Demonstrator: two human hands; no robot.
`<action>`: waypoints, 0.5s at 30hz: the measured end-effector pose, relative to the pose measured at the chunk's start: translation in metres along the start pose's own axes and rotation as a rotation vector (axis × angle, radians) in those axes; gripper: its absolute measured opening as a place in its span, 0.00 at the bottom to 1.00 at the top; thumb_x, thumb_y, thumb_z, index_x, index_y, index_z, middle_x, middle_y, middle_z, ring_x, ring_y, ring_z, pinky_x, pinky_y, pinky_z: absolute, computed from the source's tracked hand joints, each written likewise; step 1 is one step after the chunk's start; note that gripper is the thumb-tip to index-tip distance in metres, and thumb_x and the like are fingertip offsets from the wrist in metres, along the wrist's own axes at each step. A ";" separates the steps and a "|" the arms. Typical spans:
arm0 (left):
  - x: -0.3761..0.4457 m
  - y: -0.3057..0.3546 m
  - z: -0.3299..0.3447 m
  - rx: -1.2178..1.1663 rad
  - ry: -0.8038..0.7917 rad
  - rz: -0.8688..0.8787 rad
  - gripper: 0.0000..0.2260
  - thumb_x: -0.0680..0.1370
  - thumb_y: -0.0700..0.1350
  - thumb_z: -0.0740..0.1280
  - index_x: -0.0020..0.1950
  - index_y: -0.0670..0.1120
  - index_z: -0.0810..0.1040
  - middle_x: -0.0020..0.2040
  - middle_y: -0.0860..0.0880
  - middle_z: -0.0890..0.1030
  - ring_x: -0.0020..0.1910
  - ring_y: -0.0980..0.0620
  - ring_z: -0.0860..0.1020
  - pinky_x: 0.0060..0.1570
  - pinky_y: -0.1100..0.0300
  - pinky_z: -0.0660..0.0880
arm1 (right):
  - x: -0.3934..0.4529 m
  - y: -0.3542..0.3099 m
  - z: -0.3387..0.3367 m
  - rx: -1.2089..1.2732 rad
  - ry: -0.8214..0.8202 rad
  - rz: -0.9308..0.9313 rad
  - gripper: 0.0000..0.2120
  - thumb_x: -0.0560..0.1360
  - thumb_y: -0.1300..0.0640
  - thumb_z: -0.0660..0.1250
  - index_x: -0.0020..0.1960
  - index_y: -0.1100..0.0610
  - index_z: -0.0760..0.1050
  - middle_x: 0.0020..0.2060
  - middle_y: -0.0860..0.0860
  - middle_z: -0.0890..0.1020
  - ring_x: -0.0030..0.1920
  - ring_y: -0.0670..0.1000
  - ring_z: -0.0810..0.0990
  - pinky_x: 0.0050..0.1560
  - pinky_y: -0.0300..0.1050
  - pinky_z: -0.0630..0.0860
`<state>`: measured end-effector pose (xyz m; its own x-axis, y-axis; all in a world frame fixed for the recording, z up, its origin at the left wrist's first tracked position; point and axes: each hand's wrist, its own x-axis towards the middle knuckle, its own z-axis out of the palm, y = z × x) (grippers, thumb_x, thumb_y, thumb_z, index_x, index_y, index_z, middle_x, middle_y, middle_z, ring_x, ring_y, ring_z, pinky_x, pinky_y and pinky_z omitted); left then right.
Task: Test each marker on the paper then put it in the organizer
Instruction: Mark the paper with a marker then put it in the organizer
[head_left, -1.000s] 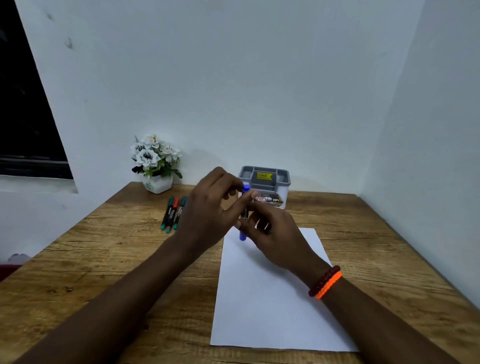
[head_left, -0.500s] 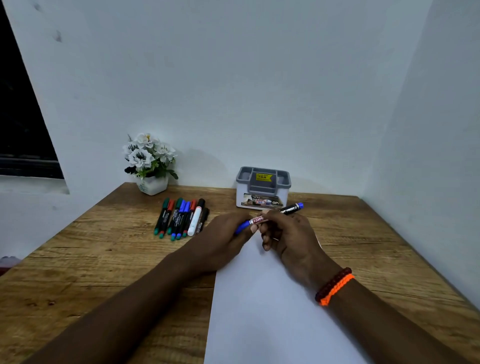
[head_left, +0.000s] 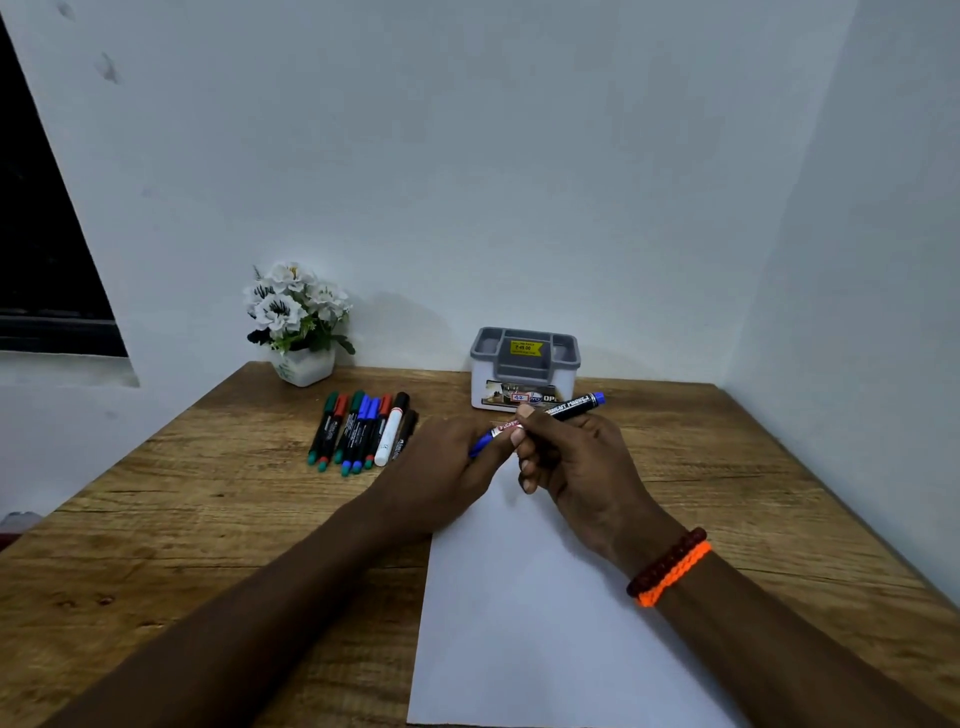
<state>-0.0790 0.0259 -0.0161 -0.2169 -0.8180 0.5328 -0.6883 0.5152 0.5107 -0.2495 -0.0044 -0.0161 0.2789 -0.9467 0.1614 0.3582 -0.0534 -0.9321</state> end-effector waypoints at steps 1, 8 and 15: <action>0.000 0.000 -0.002 -0.030 0.010 -0.024 0.20 0.84 0.55 0.61 0.33 0.50 0.70 0.25 0.53 0.66 0.26 0.54 0.67 0.29 0.63 0.60 | 0.000 -0.001 -0.001 -0.001 -0.006 -0.006 0.11 0.83 0.63 0.69 0.45 0.68 0.82 0.33 0.60 0.80 0.26 0.53 0.75 0.26 0.43 0.74; 0.001 0.002 -0.006 -0.077 -0.002 -0.089 0.24 0.78 0.64 0.66 0.36 0.45 0.74 0.28 0.49 0.71 0.27 0.56 0.69 0.29 0.65 0.65 | 0.001 -0.003 -0.002 -0.027 0.065 -0.061 0.10 0.83 0.62 0.70 0.48 0.70 0.83 0.31 0.60 0.81 0.27 0.55 0.74 0.26 0.45 0.74; -0.004 -0.022 -0.039 0.248 -0.121 -0.164 0.23 0.64 0.70 0.76 0.37 0.54 0.72 0.36 0.56 0.74 0.35 0.59 0.72 0.33 0.66 0.63 | 0.005 -0.004 -0.014 -0.123 0.177 -0.109 0.07 0.80 0.63 0.73 0.46 0.66 0.84 0.33 0.61 0.82 0.30 0.57 0.78 0.30 0.48 0.78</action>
<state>-0.0359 0.0275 -0.0029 -0.1598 -0.9169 0.3656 -0.8655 0.3083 0.3949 -0.2619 -0.0133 -0.0161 0.0800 -0.9735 0.2143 0.2635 -0.1866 -0.9464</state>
